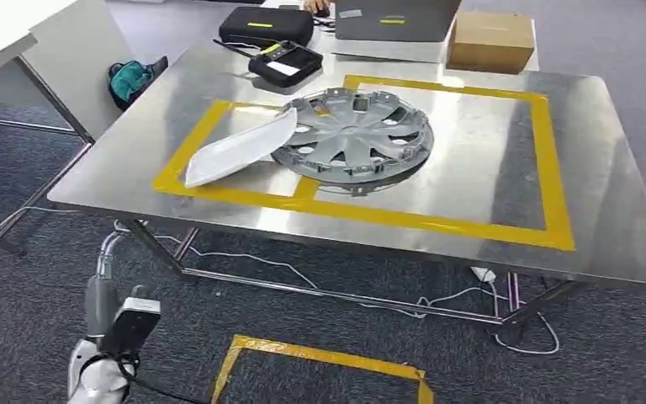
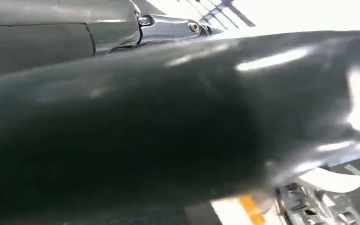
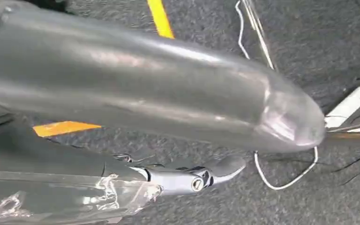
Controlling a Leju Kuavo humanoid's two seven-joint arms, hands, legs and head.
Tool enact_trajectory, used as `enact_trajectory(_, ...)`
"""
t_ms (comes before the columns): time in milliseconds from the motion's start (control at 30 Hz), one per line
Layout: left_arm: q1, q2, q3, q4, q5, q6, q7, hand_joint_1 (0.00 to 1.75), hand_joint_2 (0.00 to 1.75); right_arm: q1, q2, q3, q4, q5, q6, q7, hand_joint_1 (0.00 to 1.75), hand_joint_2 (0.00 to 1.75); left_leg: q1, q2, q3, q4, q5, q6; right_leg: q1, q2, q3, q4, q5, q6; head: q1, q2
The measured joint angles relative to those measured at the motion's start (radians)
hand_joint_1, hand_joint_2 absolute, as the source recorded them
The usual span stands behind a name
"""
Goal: Take the parts from the cabinet and place them on the table.
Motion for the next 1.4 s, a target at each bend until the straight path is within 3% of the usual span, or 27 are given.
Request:
enact_trajectory(233, 0.006, -0.007, 0.022, 0.008, 0.007, -0.006, -0.008, 0.0, 0.0, 0.0, 0.006, -0.008, -0.003, 0.006, 0.0, 0.002, 0.0, 0.0, 0.001, 0.001, 0.001, -0.002, 0.012, -0.005, 0.003, -0.001, -0.021, 0.009, 0.004, -0.009, -0.001, 0.0)
enact_trajectory(267, 0.019, -0.018, 0.06, 0.034, 0.007, -0.012, -0.012, 0.0, 0.0, -0.001, 0.009, -0.023, -0.01, 0.027, -0.003, 0.005, 0.0, 0.0, 0.006, -0.003, -0.01, 0.006, -0.001, -0.024, 0.0, -0.011, -0.04, 0.008, 0.029, -0.044, 0.0, 0.0)
enact_trajectory(300, 0.024, -0.025, 0.101, 0.066, 0.008, -0.022, -0.017, 0.0, 0.0, -0.003, 0.01, -0.029, -0.019, 0.039, -0.004, 0.005, 0.0, 0.0, 0.013, -0.003, -0.058, 0.163, -0.161, -0.041, -0.001, -0.01, -0.064, 0.008, 0.06, -0.054, -0.009, 0.0)
enact_trajectory(333, 0.025, -0.027, 0.111, 0.074, 0.008, -0.022, -0.017, 0.0, 0.0, -0.002, 0.01, -0.031, -0.019, 0.041, -0.004, 0.005, 0.0, 0.0, 0.016, -0.003, -0.077, 0.239, -0.204, -0.045, -0.001, -0.01, -0.081, 0.009, 0.073, -0.053, -0.009, 0.0)
enact_trajectory(367, 0.026, -0.029, 0.12, 0.083, 0.008, -0.022, -0.018, 0.0, 0.0, -0.002, 0.01, -0.034, -0.021, 0.042, -0.004, 0.005, 0.0, 0.0, 0.018, -0.003, -0.085, 0.301, -0.218, -0.047, -0.001, -0.011, -0.1, 0.01, 0.087, -0.052, -0.009, 0.0)
enact_trajectory(400, 0.028, -0.031, 0.127, 0.09, 0.008, -0.022, -0.018, 0.0, 0.0, -0.002, 0.01, -0.035, -0.023, 0.042, -0.004, 0.005, 0.0, 0.0, 0.02, -0.003, -0.074, 0.312, -0.202, -0.049, -0.001, -0.011, -0.115, 0.011, 0.097, -0.049, -0.009, 0.0)
enact_trajectory(433, 0.029, -0.032, 0.131, 0.095, 0.008, -0.024, -0.018, 0.0, 0.0, -0.002, 0.01, -0.038, -0.024, 0.044, -0.004, 0.005, 0.0, 0.0, 0.022, -0.003, -0.044, 0.287, -0.171, -0.049, -0.002, -0.012, -0.129, 0.011, 0.108, -0.045, -0.009, 0.0)
enact_trajectory(500, 0.026, -0.035, 0.148, 0.107, 0.007, -0.036, -0.02, 0.0, 0.0, -0.003, 0.011, -0.042, -0.031, 0.057, -0.003, 0.003, 0.0, 0.0, 0.026, -0.003, 0.072, 0.136, -0.114, -0.048, -0.005, -0.012, -0.153, 0.011, 0.128, -0.035, -0.009, 0.0)
enact_trajectory(533, 0.02, -0.035, 0.158, 0.117, 0.009, -0.05, -0.02, 0.0, 0.0, -0.004, 0.013, -0.042, -0.041, 0.064, 0.0, 0.002, 0.0, 0.0, 0.029, -0.004, 0.146, 0.042, -0.122, -0.049, -0.003, -0.011, -0.159, 0.013, 0.138, -0.029, -0.01, 0.0)
enact_trajectory(567, 0.011, -0.035, 0.167, 0.131, 0.016, -0.063, -0.02, 0.0, 0.0, -0.003, 0.017, -0.043, -0.051, 0.07, 0.005, 0.0, 0.0, 0.0, 0.027, -0.008, 0.19, -0.034, -0.138, -0.043, 0.0, -0.011, -0.167, 0.018, 0.144, -0.021, -0.009, 0.0)
enact_trajectory(700, 0.014, -0.035, 0.211, 0.196, 0.034, -0.096, -0.02, 0.0, 0.0, -0.003, 0.024, -0.052, -0.085, 0.092, 0.032, -0.007, 0.0, 0.0, 0.02, -0.004, 0.162, -0.032, -0.122, -0.006, -0.008, -0.01, -0.173, 0.008, 0.179, 0.001, -0.01, 0.0)
enact_trajectory(733, 0.014, -0.036, 0.218, 0.209, 0.036, -0.096, -0.02, 0.0, 0.0, -0.002, 0.024, -0.055, -0.086, 0.102, 0.032, -0.009, 0.0, 0.0, 0.02, -0.002, 0.151, -0.031, -0.112, 0.002, -0.01, -0.011, -0.182, 0.028, 0.137, 0.004, -0.007, 0.0)
enact_trajectory(767, 0.016, -0.037, 0.225, 0.223, 0.039, -0.101, -0.02, 0.0, 0.0, -0.003, 0.024, -0.056, -0.085, 0.115, 0.026, -0.013, 0.0, 0.0, 0.019, -0.002, 0.139, -0.031, -0.101, 0.01, -0.009, -0.011, -0.202, 0.078, 0.069, 0.005, -0.005, 0.0)
enact_trajectory(833, 0.016, -0.037, 0.245, 0.258, 0.039, -0.117, -0.02, 0.0, 0.0, -0.01, 0.024, -0.056, -0.076, 0.133, 0.008, -0.024, 0.0, 0.0, 0.015, -0.002, 0.111, -0.03, -0.077, 0.016, -0.006, -0.011, -0.237, 0.233, -0.045, 0.009, -0.002, 0.0)
enact_trajectory(867, 0.013, -0.037, 0.257, 0.277, 0.039, -0.138, -0.02, 0.0, 0.0, -0.015, 0.022, -0.055, -0.066, 0.14, -0.003, -0.025, 0.0, 0.0, 0.011, -0.001, 0.093, -0.029, -0.064, 0.017, -0.005, -0.011, -0.246, 0.3, -0.067, 0.008, -0.002, 0.0)
enact_trajectory(900, 0.011, -0.036, 0.277, 0.305, 0.04, -0.166, -0.02, 0.0, 0.0, -0.017, 0.019, -0.054, -0.054, 0.143, -0.016, -0.026, 0.0, 0.0, 0.009, -0.001, 0.078, -0.028, -0.052, 0.017, -0.003, -0.011, -0.24, 0.33, -0.056, 0.006, -0.002, 0.0)
enact_trajectory(967, 0.004, -0.034, 0.323, 0.364, 0.04, -0.218, -0.016, 0.0, 0.0, -0.019, 0.01, -0.044, -0.029, 0.142, -0.035, -0.026, 0.0, 0.0, 0.003, 0.0, 0.05, -0.026, -0.031, 0.015, 0.001, -0.011, -0.169, 0.274, 0.021, -0.003, -0.002, 0.0)
enact_trajectory(1000, -0.006, -0.03, 0.354, 0.408, 0.043, -0.239, -0.012, 0.0, 0.0, -0.022, 0.005, -0.034, -0.015, 0.139, -0.043, -0.027, 0.0, 0.0, 0.002, -0.001, 0.037, -0.025, -0.021, 0.014, 0.004, -0.011, -0.101, 0.187, 0.051, -0.011, -0.002, 0.0)
enact_trajectory(1033, -0.019, -0.024, 0.383, 0.454, 0.049, -0.262, -0.008, 0.0, 0.0, -0.027, -0.002, -0.023, 0.0, 0.137, -0.051, -0.027, 0.0, 0.0, 0.001, -0.001, 0.034, -0.022, -0.012, 0.011, 0.008, -0.011, -0.033, 0.094, 0.044, -0.019, -0.002, 0.0)
enact_trajectory(1067, -0.03, -0.016, 0.412, 0.503, 0.05, -0.282, -0.008, 0.0, 0.0, -0.034, -0.009, -0.009, 0.019, 0.132, -0.061, -0.027, 0.0, 0.0, -0.005, -0.001, 0.024, -0.018, -0.004, 0.006, 0.011, -0.011, 0.03, 0.001, 0.01, -0.025, -0.001, 0.0)
enact_trajectory(1133, -0.05, 0.003, 0.464, 0.606, 0.038, -0.294, -0.011, 0.0, 0.0, -0.041, -0.018, 0.015, 0.056, 0.121, -0.078, -0.027, 0.0, 0.0, -0.002, 0.002, 0.02, -0.018, 0.016, -0.002, 0.013, -0.009, 0.018, -0.021, 0.005, -0.024, -0.002, 0.0)
enact_trajectory(1200, -0.052, 0.018, 0.506, 0.702, 0.022, -0.289, -0.015, 0.0, 0.0, -0.038, -0.027, 0.034, 0.089, 0.114, -0.09, -0.027, 0.0, 0.0, -0.001, 0.001, 0.016, -0.02, 0.033, -0.015, 0.012, -0.011, 0.004, -0.021, 0.022, -0.043, -0.002, 0.0)
enact_trajectory(1233, -0.052, 0.027, 0.521, 0.734, 0.018, -0.288, -0.017, 0.0, 0.0, -0.041, -0.031, 0.041, 0.102, 0.11, -0.093, -0.027, 0.0, 0.0, 0.002, -0.003, 0.005, -0.01, 0.004, -0.022, 0.008, -0.016, -0.006, -0.022, 0.034, -0.052, -0.001, 0.0)
enact_trajectory(1267, -0.053, 0.029, 0.531, 0.761, 0.016, -0.287, -0.017, 0.0, 0.0, -0.042, -0.033, 0.048, 0.108, 0.108, -0.093, -0.027, 0.0, 0.0, 0.004, -0.005, -0.011, 0.03, -0.057, -0.03, 0.007, -0.016, -0.021, -0.022, 0.047, -0.063, -0.006, 0.0)
enact_trajectory(1333, -0.062, 0.035, 0.547, 0.803, 0.013, -0.287, -0.017, 0.0, 0.0, -0.041, -0.036, 0.06, 0.122, 0.104, -0.094, -0.027, 0.0, 0.0, 0.014, -0.005, -0.054, 0.18, -0.179, -0.044, 0.007, -0.017, -0.044, -0.022, 0.072, -0.064, -0.008, 0.0)
enact_trajectory(1367, -0.067, 0.038, 0.553, 0.821, 0.013, -0.286, -0.017, 0.0, 0.0, -0.041, -0.038, 0.065, 0.127, 0.102, -0.093, -0.027, 0.0, 0.0, 0.018, -0.004, -0.068, 0.255, -0.209, -0.049, 0.007, -0.017, -0.062, -0.019, 0.086, -0.062, -0.009, 0.0)
enact_trajectory(1400, -0.07, 0.041, 0.56, 0.837, 0.008, -0.286, -0.017, 0.0, 0.0, -0.041, -0.04, 0.07, 0.133, 0.1, -0.093, -0.027, 0.0, 0.0, 0.022, -0.004, -0.068, 0.298, -0.202, -0.053, 0.006, -0.017, -0.079, -0.016, 0.097, -0.058, -0.01, 0.0)
